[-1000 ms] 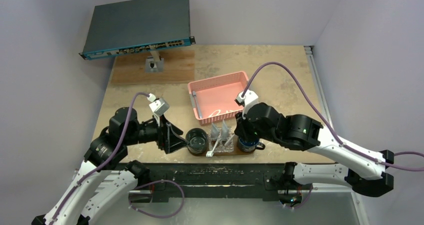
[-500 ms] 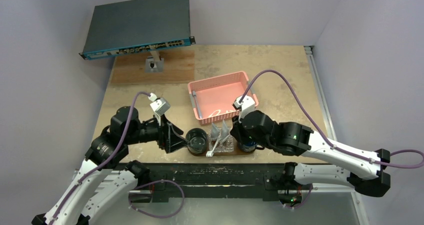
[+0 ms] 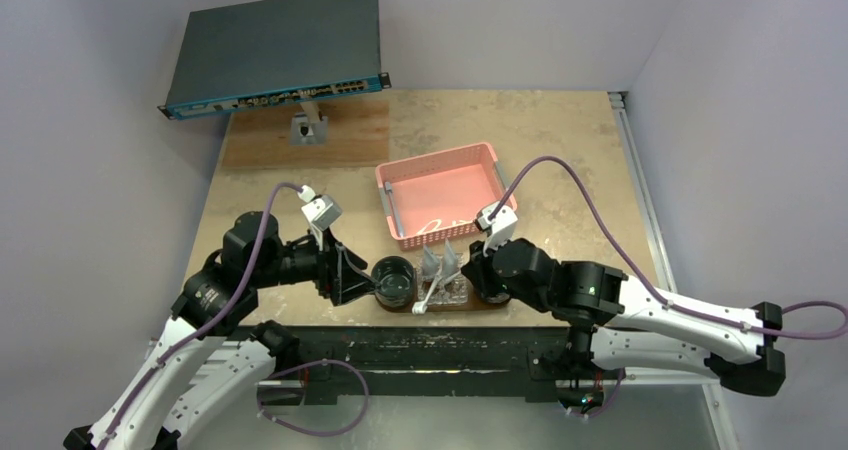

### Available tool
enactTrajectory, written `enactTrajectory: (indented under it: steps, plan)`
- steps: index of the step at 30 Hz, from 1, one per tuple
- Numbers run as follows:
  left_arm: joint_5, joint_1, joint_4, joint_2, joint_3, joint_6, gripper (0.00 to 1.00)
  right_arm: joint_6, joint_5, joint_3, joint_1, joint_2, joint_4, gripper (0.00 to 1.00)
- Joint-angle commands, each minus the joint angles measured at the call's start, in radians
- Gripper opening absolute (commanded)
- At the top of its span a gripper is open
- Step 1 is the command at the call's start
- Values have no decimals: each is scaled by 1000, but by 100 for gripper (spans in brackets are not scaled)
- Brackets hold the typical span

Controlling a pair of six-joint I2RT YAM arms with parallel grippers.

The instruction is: Prepare toiletry sets of a toothbrush and toothpaste on the tray

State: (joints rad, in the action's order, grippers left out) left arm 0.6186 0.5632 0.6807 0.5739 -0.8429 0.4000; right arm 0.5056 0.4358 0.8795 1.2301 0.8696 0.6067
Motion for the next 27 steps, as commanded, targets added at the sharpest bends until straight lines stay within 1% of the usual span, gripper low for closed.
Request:
enactTrajectory:
  steps: [1,6,11,21,27]
  plan:
    - [-9,-3,-7,2,-13,-19,69,29,95,-32,44,-32,-85,0]
    - [-10,-3,-7,3,-12,-20,69,42,166,-44,110,-26,-89,0]
    - [-10,-3,-7,4,-13,-19,69,78,270,-30,190,11,-49,0]
    - [-5,-3,-7,4,-13,-20,69,203,465,-11,347,115,27,0]
    - [-3,-3,-5,4,-13,-21,69,275,541,25,403,167,106,0]
